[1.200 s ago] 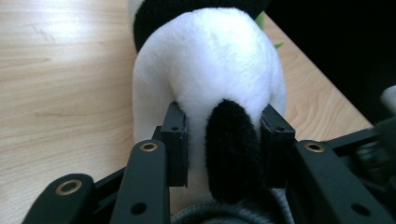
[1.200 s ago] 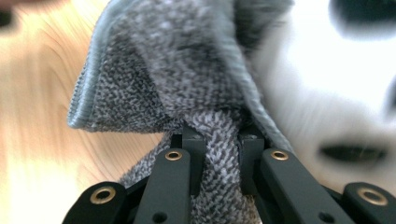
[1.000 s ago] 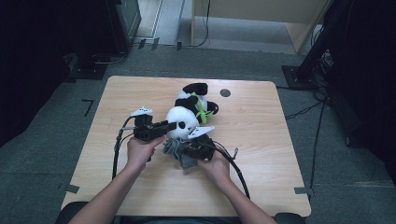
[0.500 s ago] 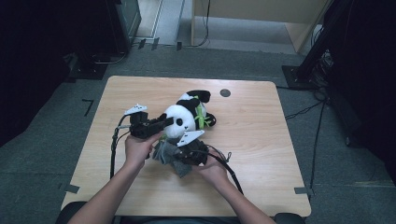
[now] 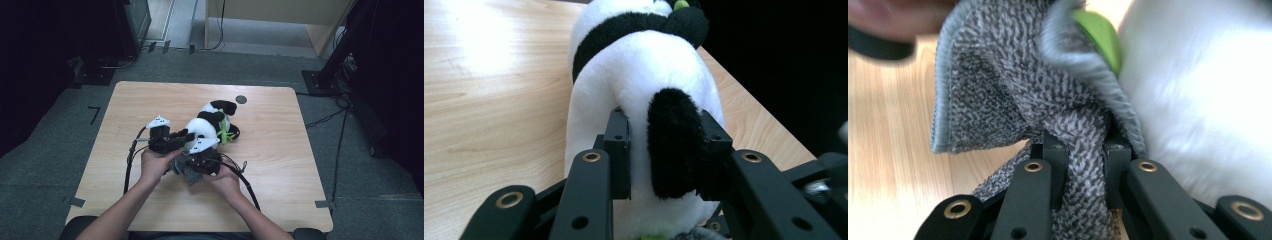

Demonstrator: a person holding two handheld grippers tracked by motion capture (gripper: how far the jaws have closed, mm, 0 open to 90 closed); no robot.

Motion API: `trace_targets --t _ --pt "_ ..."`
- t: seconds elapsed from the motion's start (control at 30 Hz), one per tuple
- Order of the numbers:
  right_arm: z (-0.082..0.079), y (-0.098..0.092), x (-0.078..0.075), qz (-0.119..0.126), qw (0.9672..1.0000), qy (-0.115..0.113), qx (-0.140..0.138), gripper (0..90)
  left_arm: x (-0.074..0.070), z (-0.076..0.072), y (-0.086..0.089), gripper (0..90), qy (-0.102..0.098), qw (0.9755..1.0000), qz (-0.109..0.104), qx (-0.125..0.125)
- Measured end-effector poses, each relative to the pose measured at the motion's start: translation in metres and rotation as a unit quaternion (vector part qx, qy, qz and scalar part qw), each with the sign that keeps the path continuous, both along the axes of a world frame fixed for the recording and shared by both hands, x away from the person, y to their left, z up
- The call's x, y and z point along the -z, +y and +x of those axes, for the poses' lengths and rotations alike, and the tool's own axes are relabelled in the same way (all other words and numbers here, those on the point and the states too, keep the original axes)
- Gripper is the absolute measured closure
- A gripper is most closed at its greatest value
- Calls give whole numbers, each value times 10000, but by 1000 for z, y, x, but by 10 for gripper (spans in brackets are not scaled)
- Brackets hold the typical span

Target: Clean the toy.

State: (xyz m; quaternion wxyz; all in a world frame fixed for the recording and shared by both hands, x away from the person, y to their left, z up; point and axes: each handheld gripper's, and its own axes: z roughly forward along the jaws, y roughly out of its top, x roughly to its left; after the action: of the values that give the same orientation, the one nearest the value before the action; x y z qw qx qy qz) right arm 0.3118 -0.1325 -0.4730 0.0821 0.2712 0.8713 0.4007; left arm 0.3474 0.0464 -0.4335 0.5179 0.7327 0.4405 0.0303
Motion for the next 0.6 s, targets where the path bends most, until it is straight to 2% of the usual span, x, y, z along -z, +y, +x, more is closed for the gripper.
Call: trace_targets --t 0.1,0.23,0.47,0.6 --pt "4 -5 12 -170 9992 357 69 797 0 1 2 668 -12 10000 -17 -24" --pt "10 -14 17 -166 9978 620 138 797 0 3 5 668 3 9999 -84 -65" --pt "16 -31 13 -295 9960 796 273 794 -2 4 7 671 -30 9999 -160 -47" --pt "21 -43 11 -335 9957 731 470 794 -6 3 10 673 -100 9997 -224 -86"
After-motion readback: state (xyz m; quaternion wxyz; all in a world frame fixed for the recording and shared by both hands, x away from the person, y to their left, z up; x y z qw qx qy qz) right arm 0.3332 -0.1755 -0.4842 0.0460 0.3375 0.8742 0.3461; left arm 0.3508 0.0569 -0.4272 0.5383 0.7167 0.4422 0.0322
